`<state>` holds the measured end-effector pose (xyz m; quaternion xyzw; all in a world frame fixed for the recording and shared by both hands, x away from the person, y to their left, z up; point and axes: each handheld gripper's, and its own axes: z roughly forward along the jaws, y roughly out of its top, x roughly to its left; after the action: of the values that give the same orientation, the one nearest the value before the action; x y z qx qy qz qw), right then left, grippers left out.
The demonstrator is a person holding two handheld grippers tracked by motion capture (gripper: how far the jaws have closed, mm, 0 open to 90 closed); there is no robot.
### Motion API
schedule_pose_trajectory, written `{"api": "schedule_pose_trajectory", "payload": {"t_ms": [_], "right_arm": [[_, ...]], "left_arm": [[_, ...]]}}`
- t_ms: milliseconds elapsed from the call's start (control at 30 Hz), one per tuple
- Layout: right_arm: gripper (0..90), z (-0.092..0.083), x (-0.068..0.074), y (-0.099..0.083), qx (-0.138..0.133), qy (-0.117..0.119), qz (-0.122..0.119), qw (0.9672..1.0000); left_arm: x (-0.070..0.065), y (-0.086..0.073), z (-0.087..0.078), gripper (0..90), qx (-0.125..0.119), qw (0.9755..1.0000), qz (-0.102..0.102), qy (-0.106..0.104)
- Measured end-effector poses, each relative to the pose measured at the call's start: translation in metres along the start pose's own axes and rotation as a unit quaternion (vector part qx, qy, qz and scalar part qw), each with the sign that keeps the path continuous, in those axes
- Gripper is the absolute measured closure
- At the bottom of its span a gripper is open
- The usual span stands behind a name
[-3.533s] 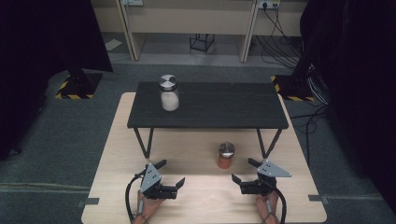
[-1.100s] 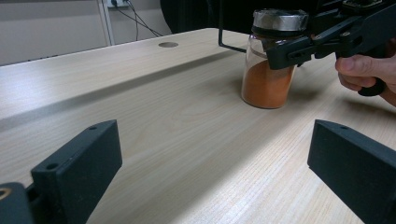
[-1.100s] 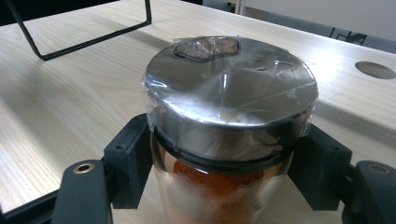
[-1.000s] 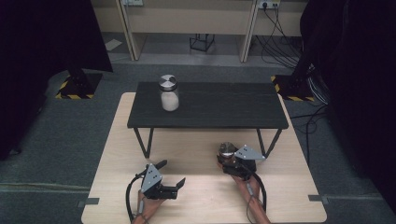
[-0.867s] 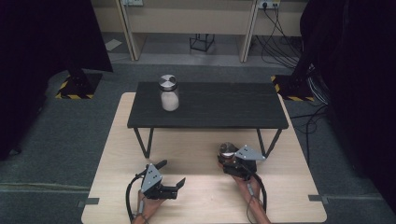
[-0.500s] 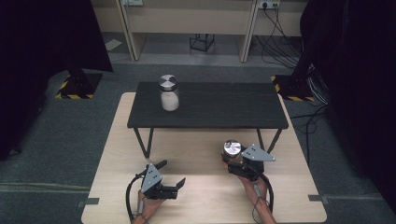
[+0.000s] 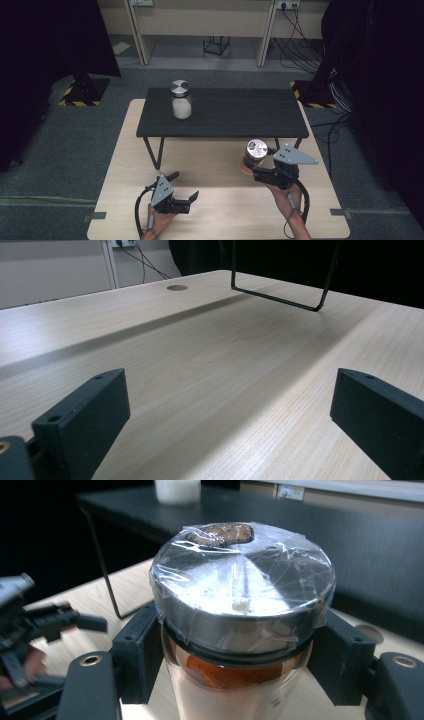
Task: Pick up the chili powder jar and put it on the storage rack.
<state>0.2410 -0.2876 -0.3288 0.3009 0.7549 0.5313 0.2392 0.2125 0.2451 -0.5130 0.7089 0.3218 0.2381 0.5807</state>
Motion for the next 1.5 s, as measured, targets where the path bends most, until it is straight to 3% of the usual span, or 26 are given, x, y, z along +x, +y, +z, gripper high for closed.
{"api": "schedule_pose_trajectory", "payload": {"t_ms": [233, 433, 533, 1100, 1500], "right_arm": [[31.0, -0.003, 0.004, 0.047, -0.006, 0.003, -0.012, 0.9999], [30.9, 0.009, 0.005, 0.086, 0.002, -0.001, -0.026, 0.9996], [30.9, 0.017, 0.003, 0.1, 0.012, -0.009, -0.022, 0.9996], [30.9, 0.042, -0.012, 0.12, 0.021, -0.054, -0.001, 0.9983], [30.9, 0.079, -0.013, 0.139, 0.038, -0.085, 0.005, 0.9957]], "left_arm": [[0.001, -0.001, 0.0, 1.0, -0.002, 1.0, 0.0, -0.004], [0.001, 0.0, 0.0, 1.1, -0.001, 1.0, 0.001, -0.005], [0.001, 0.0, 0.001, 1.2, 0.0, 1.0, 0.001, -0.005], [0.0, 0.0, 0.001, 1.5, 0.001, 1.0, 0.002, -0.004], [0.001, 0.0, 0.001, 1.5, 0.001, 1.0, 0.002, -0.005]]}}
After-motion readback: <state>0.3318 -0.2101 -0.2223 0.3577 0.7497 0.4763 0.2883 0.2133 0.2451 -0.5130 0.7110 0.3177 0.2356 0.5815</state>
